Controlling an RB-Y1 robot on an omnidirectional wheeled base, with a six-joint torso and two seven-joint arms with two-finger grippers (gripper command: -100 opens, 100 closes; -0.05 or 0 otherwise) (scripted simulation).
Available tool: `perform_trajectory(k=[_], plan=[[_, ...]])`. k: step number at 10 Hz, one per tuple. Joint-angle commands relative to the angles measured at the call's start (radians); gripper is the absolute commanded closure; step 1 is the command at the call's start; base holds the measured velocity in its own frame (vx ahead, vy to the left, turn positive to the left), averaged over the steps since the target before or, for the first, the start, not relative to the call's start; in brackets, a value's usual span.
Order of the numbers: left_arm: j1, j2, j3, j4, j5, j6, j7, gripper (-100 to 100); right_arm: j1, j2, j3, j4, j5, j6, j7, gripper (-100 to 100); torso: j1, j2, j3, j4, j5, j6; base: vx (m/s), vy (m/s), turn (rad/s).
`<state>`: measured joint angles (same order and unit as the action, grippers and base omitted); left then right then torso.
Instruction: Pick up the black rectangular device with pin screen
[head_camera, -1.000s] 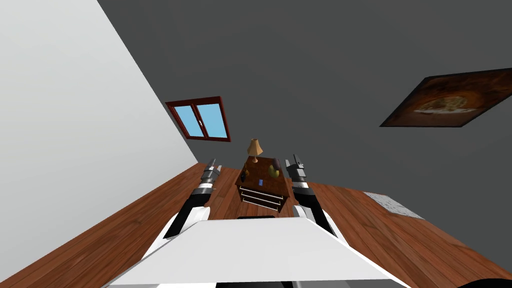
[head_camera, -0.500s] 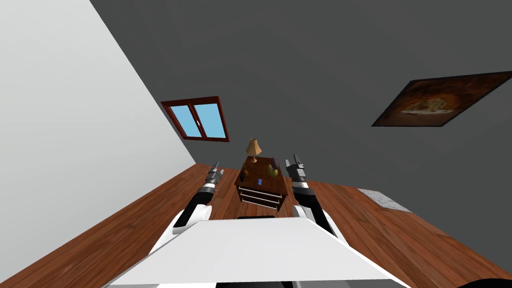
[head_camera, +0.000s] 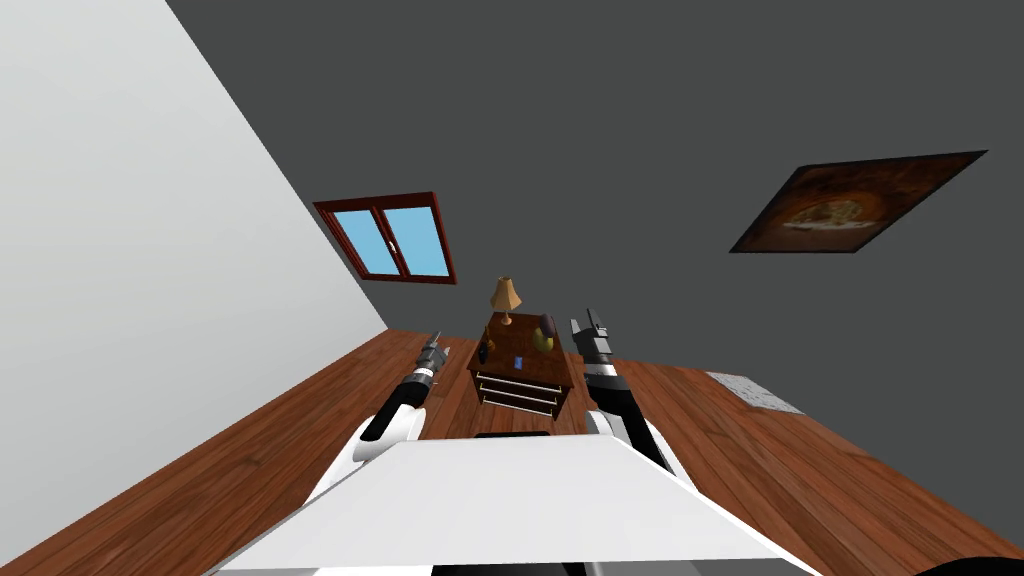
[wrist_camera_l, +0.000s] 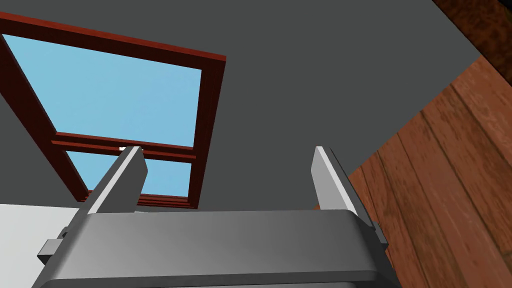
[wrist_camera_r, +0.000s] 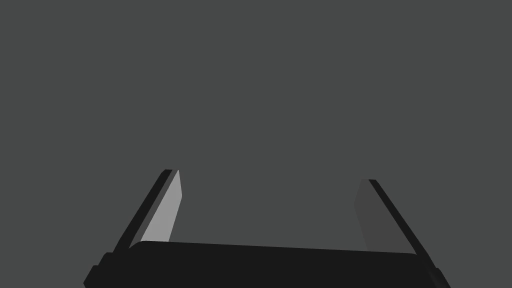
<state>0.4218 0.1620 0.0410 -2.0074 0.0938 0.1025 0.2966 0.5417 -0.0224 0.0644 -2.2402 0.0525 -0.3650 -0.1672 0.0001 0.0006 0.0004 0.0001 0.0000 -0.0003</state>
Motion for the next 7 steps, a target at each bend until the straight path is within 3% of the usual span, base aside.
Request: perform_trajectory(k=[1, 2, 3, 4, 5, 6, 7], plan=[[-0.018, 0.005, 0.002, 0.041, 0.006, 0.050, 0.043, -100, 0.000, 0.000, 0.000, 0.000, 0.000, 0.000, 0.000, 0, 0.000, 0.000, 0.000, 0.000, 0.000, 0.000, -0.010, -0.002, -0.059], [-0.018, 0.005, 0.002, 0.041, 0.006, 0.064, 0.043, -100, 0.000, 0.000, 0.000, 0.000, 0.000, 0.000, 0.000, 0, 0.000, 0.000, 0.000, 0.000, 0.000, 0.000, -0.010, -0.001, -0.033], [-0.037, 0.008, 0.004, 0.080, 0.011, 0.100, 0.082, -100, 0.000, 0.000, 0.000, 0.000, 0.000, 0.000, 0.000, 0, 0.000, 0.000, 0.000, 0.000, 0.000, 0.000, -0.010, -0.003, -0.064], [-0.037, 0.008, 0.004, 0.080, 0.011, 0.116, 0.082, -100, 0.000, 0.000, 0.000, 0.000, 0.000, 0.000, 0.000, 0, 0.000, 0.000, 0.000, 0.000, 0.000, 0.000, -0.007, -0.002, -0.040], [-0.057, 0.010, 0.007, 0.118, 0.016, 0.159, 0.123, -100, 0.000, 0.000, 0.000, 0.000, 0.000, 0.000, 0.000, 0, 0.000, 0.000, 0.000, 0.000, 0.000, 0.000, -0.006, -0.003, -0.071], [-0.057, 0.010, 0.007, 0.119, 0.016, 0.168, 0.123, -100, 0.000, 0.000, 0.000, 0.000, 0.000, 0.000, 0.000, 0, 0.000, 0.000, 0.000, 0.000, 0.000, 0.000, -0.005, -0.001, -0.037], [-0.078, 0.011, 0.010, 0.160, 0.021, 0.204, 0.166, -100, 0.000, 0.000, 0.000, 0.000, 0.000, 0.000, 0.000, 0, 0.000, 0.000, 0.000, 0.000, 0.000, 0.000, -0.004, -0.003, -0.066]])
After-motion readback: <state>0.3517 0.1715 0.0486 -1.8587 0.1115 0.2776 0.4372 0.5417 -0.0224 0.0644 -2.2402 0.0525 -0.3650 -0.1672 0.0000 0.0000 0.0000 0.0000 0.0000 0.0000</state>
